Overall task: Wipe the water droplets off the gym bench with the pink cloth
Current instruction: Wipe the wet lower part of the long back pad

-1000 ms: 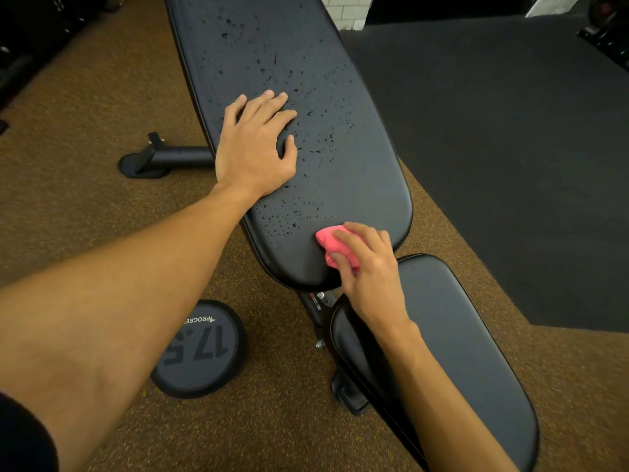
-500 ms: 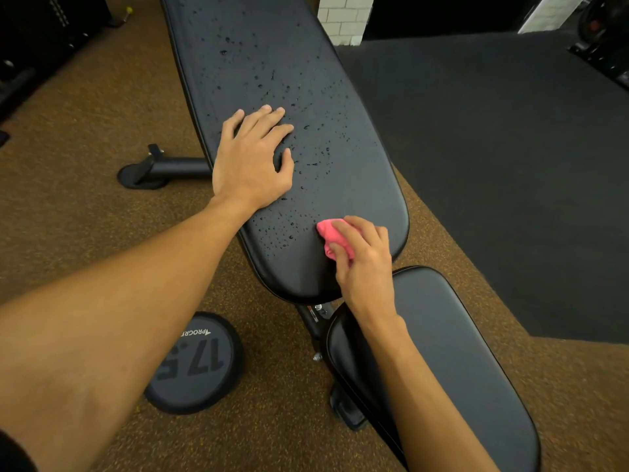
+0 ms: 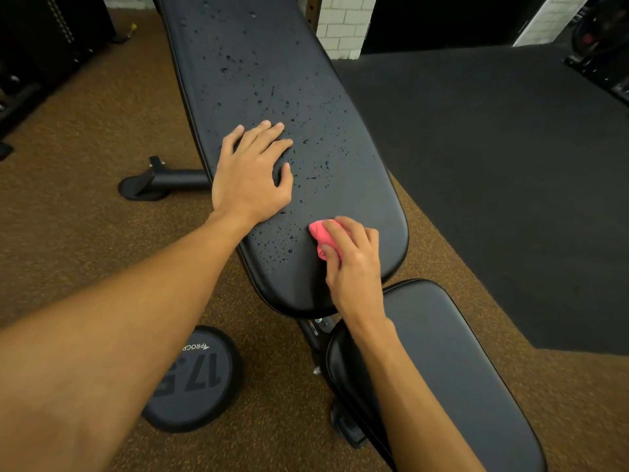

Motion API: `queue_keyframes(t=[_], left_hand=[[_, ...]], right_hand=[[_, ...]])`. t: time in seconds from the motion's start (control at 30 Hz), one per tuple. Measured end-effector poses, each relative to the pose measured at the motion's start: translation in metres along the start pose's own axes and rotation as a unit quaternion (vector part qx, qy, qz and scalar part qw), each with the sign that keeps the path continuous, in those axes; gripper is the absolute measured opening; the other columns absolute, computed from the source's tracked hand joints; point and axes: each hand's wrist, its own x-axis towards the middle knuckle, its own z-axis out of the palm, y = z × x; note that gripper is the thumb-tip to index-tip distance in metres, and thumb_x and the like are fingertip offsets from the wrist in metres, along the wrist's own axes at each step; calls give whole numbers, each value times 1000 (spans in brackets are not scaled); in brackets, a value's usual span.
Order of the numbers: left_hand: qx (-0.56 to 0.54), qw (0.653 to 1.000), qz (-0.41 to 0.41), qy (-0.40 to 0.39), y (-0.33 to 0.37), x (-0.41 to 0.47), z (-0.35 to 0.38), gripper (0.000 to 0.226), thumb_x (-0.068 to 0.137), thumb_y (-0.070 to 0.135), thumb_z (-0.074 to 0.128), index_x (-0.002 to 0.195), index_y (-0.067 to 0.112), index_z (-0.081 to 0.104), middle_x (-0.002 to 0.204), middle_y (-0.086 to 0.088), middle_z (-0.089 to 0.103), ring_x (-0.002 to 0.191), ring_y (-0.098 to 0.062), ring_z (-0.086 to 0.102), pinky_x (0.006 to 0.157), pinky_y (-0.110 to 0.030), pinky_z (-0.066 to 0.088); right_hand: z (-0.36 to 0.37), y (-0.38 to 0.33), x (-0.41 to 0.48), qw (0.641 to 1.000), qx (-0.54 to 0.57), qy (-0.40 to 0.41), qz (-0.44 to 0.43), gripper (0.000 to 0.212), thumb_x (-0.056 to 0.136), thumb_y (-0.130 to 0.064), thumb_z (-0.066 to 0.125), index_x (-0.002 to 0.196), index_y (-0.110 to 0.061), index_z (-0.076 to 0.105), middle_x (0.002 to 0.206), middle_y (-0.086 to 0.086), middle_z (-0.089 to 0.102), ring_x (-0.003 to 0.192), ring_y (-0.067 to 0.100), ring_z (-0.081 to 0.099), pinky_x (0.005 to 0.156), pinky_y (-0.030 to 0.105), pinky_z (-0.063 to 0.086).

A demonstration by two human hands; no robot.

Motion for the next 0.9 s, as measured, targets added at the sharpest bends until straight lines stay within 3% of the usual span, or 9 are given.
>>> queue_keyframes(t=[0.13, 0.23, 0.37, 0.57, 0.77, 0.9], left_hand=[[-1, 1000, -1, 1, 0, 0, 0, 45, 101, 38, 51, 140, 21, 67, 159, 3, 54, 152, -16, 42, 128, -46, 23], [-2, 1000, -3, 0, 0, 1, 0, 45, 101, 38, 51, 140, 21, 67, 159, 4, 54, 152, -15, 41, 129, -45, 22], [0, 1000, -2, -3, 0, 1, 0, 46, 101, 38, 51, 141, 21, 67, 159, 4, 53, 153, -15, 41, 129, -45, 22], [-6, 1000, -3, -1, 1, 1, 0, 46, 101, 38, 51, 140, 20, 67, 159, 3, 54, 153, -15, 41, 128, -46, 23], [-7, 1000, -4, 0, 0, 1, -1, 46, 101, 38, 52, 141, 21, 67, 159, 3, 54, 152, -15, 41, 128, -46, 23], [-5, 1000, -3, 0, 0, 0, -1, 46, 101, 37, 52, 141, 21, 67, 159, 3, 54, 152, -15, 41, 128, -46, 23]], right_hand=[[-12, 9, -15, 995, -7, -62, -76, 31, 105, -11, 68, 135, -13, 70, 143, 4, 60, 120, 25, 51, 110, 28, 43], [-16, 19, -3, 999, -17, -30, -31, 30, 103, -10, 68, 133, -13, 72, 140, 4, 62, 117, 26, 52, 106, 25, 42], [-1, 2, 25, 1000, -17, 15, 18, 29, 104, -10, 66, 132, -10, 73, 136, 8, 64, 114, 27, 50, 100, 33, 46], [-13, 9, 1, 995, -19, -57, -82, 31, 104, -10, 67, 135, -13, 70, 141, 6, 61, 117, 28, 51, 107, 30, 44], [3, 5, 33, 999, -20, 17, 19, 30, 103, -9, 65, 132, -12, 73, 136, 8, 63, 114, 28, 49, 100, 33, 46], [5, -9, 28, 998, -16, -25, -58, 32, 104, -9, 65, 135, -12, 71, 141, 8, 60, 115, 26, 47, 103, 27, 42]])
